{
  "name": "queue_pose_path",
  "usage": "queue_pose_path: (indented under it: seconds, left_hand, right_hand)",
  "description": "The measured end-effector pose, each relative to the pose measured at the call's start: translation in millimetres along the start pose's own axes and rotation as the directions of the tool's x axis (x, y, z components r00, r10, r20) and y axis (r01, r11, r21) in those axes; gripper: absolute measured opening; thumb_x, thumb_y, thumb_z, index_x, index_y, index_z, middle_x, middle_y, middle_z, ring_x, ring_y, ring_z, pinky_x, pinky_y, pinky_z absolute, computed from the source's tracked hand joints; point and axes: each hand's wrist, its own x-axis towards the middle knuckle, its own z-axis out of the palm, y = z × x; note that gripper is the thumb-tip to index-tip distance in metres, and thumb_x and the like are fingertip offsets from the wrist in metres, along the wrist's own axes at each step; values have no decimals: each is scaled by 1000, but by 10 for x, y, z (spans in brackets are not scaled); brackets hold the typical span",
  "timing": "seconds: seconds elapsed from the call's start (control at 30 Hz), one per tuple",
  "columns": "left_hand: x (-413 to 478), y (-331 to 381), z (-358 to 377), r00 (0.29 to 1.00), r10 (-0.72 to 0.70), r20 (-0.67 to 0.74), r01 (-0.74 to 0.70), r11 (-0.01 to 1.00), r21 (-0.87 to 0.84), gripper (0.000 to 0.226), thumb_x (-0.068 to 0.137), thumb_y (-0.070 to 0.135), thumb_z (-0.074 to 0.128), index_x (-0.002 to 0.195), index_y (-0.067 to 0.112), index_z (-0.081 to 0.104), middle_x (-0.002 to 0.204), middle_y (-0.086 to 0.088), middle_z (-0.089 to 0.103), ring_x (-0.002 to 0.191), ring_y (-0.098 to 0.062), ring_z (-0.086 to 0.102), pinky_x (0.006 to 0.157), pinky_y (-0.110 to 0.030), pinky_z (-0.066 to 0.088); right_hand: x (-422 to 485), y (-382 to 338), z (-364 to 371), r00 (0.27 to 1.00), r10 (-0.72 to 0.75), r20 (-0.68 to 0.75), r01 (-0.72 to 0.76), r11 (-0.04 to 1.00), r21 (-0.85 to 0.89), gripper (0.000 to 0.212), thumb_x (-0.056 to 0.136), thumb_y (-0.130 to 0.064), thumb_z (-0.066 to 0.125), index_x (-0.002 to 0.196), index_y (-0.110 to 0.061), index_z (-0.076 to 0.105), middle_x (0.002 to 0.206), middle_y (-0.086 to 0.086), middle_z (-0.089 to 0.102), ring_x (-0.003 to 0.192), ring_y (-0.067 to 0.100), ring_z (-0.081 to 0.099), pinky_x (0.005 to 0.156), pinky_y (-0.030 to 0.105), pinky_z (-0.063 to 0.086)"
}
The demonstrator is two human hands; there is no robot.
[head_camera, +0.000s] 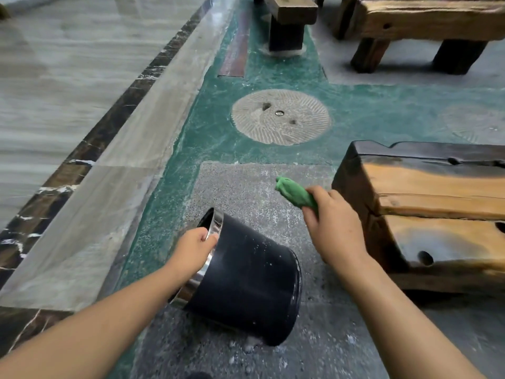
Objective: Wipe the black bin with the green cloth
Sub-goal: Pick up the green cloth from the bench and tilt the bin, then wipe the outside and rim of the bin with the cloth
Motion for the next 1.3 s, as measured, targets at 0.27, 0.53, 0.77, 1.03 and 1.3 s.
queue_pose_path:
  seconds: [0.27, 0.53, 0.77, 1.03, 1.3]
  left_hand:
    - [18, 195, 202, 998, -55, -11, 51, 970, -239, 47, 88, 12, 60, 53, 20, 31, 53, -2, 29, 55, -16, 31, 53, -33, 24]
    - [15, 68, 199, 997, -68, 32, 75, 928, -366, 31, 91, 12, 53, 60, 14, 46, 52, -4, 41, 53, -18, 42, 50, -31, 32]
    - [-7, -21, 227, 998, -34, 53, 53, 915, -400, 37, 93, 13, 52, 57, 18, 44, 49, 5, 42, 48, -12, 37, 46, -26, 31]
    - [-61, -353, 86, 999, 22, 32, -12, 959, -283, 43, 91, 32, 55, 69, -4, 50, 60, -4, 46, 56, -14, 40, 57, -33, 33]
    - [-144, -238, 108, 988, 147, 55, -136, 977, -167, 46, 94, 40, 55, 52, 29, 39, 45, 13, 36, 45, -4, 31, 50, -30, 28]
  right_hand:
    - [-350, -677, 994, 960, 175, 220, -254, 875, 413, 43, 81, -36, 64, 122, -28, 53, 110, 5, 57, 104, 29, 58, 86, 38, 46]
    - [-642, -784, 1446, 997, -61, 45, 40, 926, 374, 58, 94, -47, 44, 143, -18, 49, 138, 13, 46, 129, 30, 43, 109, 45, 36]
    - [-614, -895, 1586, 985, -128, 111, 65, 890, 450, 58, 101, -44, 26, 150, -15, 40, 161, 7, 30, 151, 16, 21, 123, 35, 16]
    - [-796, -34, 1807, 945, 110, 309, -196, 945, 262, 54, 99, -41, 37, 148, -19, 43, 157, 3, 39, 147, 18, 27, 122, 36, 17]
    - [-957, 334, 1773, 887, 312, 341, -397, 892, 215, 53, 100, -41, 34, 146, -18, 45, 154, 4, 42, 145, 20, 31, 119, 41, 26]
